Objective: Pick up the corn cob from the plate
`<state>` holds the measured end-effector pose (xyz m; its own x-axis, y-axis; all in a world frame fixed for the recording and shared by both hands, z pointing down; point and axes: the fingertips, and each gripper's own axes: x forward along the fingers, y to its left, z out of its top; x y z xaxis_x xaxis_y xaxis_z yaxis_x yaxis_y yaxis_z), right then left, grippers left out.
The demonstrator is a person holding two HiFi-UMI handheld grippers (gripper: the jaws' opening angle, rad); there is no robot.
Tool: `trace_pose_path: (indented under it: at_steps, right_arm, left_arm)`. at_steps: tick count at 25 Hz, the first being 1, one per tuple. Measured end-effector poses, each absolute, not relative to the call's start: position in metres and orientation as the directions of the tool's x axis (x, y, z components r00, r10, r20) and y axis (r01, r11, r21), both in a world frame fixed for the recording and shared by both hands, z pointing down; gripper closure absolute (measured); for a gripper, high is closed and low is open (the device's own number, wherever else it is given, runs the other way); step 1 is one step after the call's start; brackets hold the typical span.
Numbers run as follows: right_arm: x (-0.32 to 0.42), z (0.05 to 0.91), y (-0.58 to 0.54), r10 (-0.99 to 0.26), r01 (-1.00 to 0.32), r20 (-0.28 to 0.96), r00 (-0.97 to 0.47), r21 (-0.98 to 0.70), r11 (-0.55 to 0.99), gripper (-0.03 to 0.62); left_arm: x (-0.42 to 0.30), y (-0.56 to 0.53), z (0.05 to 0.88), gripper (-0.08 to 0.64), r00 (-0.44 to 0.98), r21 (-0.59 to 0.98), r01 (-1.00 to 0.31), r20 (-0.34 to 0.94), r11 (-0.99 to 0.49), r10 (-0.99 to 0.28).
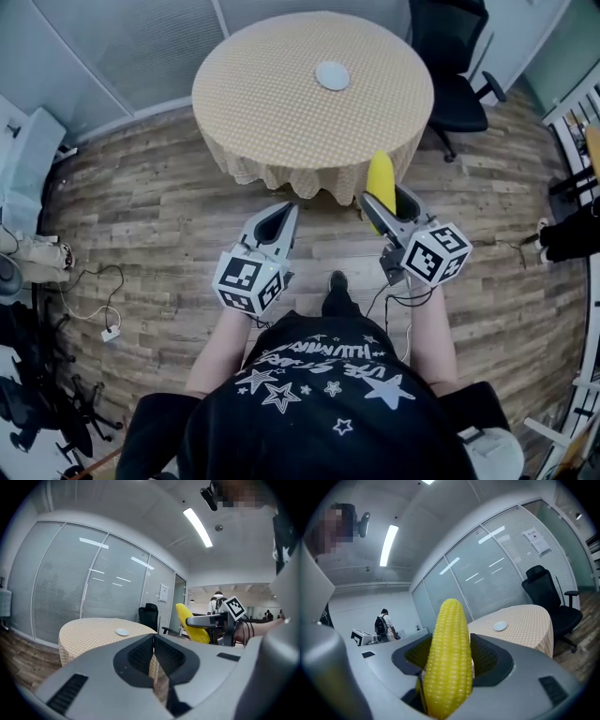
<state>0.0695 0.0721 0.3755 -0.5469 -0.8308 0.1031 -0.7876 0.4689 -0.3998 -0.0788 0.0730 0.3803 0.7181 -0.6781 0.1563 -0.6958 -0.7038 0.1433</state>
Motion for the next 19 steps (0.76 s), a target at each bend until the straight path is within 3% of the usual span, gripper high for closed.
trace_pose_path:
  at_steps: [19]
  right_arm:
    - [0.056,0.38,0.168,-0.881,-0.839,0.117,-0.458,-0.383,0.386,0.331]
  left_arm:
    - [-0.095,0.145,0.378,0.552,0.764,0.148,-0.645,0.12,-0.749,-0.634]
